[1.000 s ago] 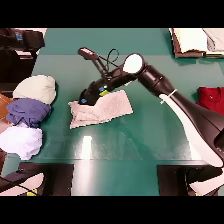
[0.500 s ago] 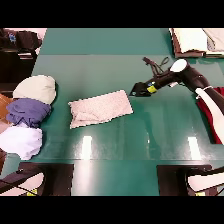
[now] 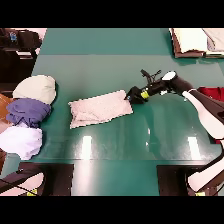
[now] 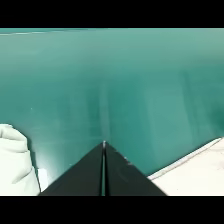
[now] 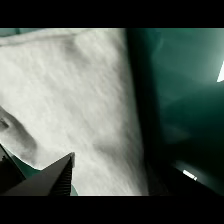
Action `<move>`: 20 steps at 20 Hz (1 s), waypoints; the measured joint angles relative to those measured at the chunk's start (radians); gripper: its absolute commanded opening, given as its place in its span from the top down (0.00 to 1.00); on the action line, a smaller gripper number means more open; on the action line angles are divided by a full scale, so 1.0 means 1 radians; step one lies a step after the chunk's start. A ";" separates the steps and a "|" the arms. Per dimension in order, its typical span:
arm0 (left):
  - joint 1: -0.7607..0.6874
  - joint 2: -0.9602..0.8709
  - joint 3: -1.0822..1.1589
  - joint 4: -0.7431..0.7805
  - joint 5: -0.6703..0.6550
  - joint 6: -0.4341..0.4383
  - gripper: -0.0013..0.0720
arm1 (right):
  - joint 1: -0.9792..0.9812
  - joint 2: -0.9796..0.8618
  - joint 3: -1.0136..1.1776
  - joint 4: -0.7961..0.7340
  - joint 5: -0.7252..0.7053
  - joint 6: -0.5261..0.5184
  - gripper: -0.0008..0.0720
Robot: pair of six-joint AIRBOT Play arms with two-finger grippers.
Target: Fold the shirts.
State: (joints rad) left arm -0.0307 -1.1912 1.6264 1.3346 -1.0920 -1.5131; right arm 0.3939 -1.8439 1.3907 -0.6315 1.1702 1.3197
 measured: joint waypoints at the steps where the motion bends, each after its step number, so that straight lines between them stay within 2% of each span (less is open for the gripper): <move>1: 0.000 -0.001 -0.003 -0.013 0.000 0.001 0.95 | 0.019 -0.021 0.026 0.003 0.000 0.000 0.30; 2: 0.000 -0.003 -0.007 -0.031 0.001 0.001 0.95 | 0.037 -0.039 0.050 0.003 0.000 0.000 0.39; 3: 0.000 -0.003 -0.010 -0.044 0.001 0.002 0.95 | 0.056 -0.057 0.078 -0.001 -0.005 -0.001 0.64; 4: 0.000 -0.004 -0.013 -0.061 0.001 0.002 0.95 | 0.072 -0.073 0.101 -0.011 -0.005 -0.003 0.81; 5: 0.000 -0.004 -0.015 -0.079 0.000 0.003 0.95 | 0.086 -0.085 0.126 -0.021 -0.005 -0.012 0.92; 6: 0.000 -0.005 -0.016 -0.099 0.000 0.003 0.95 | 0.096 -0.092 0.147 -0.017 -0.003 -0.023 0.97; 12: -0.011 -0.005 -0.019 -0.203 -0.011 0.003 0.95 | 0.037 -0.046 0.245 -0.076 0.047 -0.046 0.97; 16: -0.088 -0.005 -0.019 -0.210 -0.001 0.003 0.95 | -0.146 0.088 0.261 -0.219 0.055 0.009 0.97; 20: -0.186 -0.005 -0.019 -0.210 0.052 0.003 0.95 | -0.409 0.225 0.265 -0.357 0.056 0.089 0.97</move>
State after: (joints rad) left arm -0.2165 -1.1961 1.6070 1.1248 -1.0397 -1.5101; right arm -0.0151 -1.6184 1.6554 -0.9890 1.2259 1.4086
